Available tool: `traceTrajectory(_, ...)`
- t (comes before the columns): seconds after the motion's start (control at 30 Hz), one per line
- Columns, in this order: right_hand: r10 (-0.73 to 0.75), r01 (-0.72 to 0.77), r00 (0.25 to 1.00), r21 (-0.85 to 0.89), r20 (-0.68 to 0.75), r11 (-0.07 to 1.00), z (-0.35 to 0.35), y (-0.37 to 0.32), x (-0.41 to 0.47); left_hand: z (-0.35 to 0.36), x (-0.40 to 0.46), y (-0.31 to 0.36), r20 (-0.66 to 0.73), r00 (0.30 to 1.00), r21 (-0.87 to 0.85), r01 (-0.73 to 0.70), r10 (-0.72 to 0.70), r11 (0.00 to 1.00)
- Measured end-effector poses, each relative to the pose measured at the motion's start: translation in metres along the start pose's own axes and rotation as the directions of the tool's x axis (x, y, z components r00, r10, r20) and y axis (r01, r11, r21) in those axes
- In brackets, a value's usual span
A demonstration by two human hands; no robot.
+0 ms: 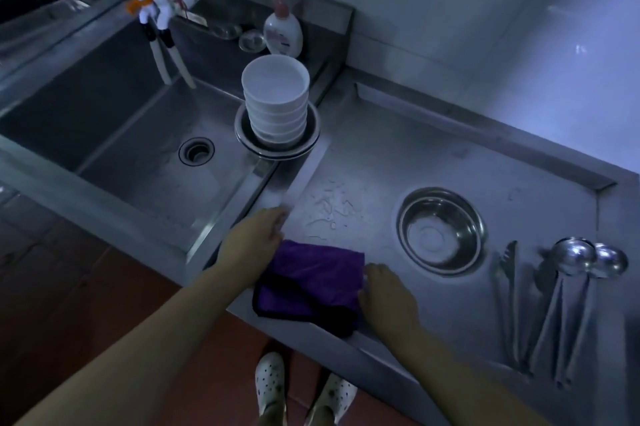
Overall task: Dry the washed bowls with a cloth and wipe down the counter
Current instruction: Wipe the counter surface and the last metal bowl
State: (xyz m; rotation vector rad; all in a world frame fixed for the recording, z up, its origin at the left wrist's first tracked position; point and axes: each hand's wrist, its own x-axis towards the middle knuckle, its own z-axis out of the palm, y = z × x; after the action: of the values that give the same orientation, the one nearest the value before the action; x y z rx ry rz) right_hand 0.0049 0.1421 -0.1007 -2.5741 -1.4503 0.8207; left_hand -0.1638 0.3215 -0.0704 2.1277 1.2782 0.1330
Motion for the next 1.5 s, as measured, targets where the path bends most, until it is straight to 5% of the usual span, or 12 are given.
traceTrajectory(0.07, -0.235, 0.234, 0.971, -0.039, -0.034, 0.971, 0.007, -0.008, 0.006, -0.001, -0.007, -0.015, -0.020, 1.000, 0.086, -0.020, 0.022, 0.996)
traceTrajectory(0.17, -0.587, 0.585, 0.809, -0.087, -0.003, 0.807, 0.018, -0.022, 0.020, 0.008, -0.026, -0.035, 0.063, 0.991, 0.206, -0.132, 0.122, 0.970)
traceTrajectory(0.3, -0.716, 0.754, 0.657, -0.228, 0.236, 0.616, 0.045, -0.043, 0.052, 0.009, -0.031, -0.055, 0.086, 0.972, 0.224, -0.234, 0.220, 0.946)
traceTrajectory(0.5, -0.625, 0.627, 0.767, -0.380, 0.146, 0.680, 0.071, -0.063, 0.095, 0.006, -0.012, -0.071, 0.131, 0.964, 0.156, -0.248, 0.229, 0.956)
traceTrajectory(0.83, -0.317, 0.257, 0.930, -0.286, -0.185, 0.923, 0.053, -0.071, 0.170, 0.021, 0.034, -0.048, 0.128, 0.937, 0.164, -0.344, 0.325, 0.925)
traceTrajectory(1.2, -0.205, 0.134, 0.931, -0.237, -0.304, 0.962, 0.000, -0.044, 0.281, 0.067, 0.114, -0.011, 0.368, 0.899, 0.434, -0.392, 0.237, 0.811)
traceTrajectory(1.5, -0.190, 0.121, 0.927, -0.224, -0.323, 0.967, -0.057, -0.016, 0.382, 0.087, 0.162, 0.018, 0.425, 0.889, 0.588, -0.416, 0.172, 0.694)
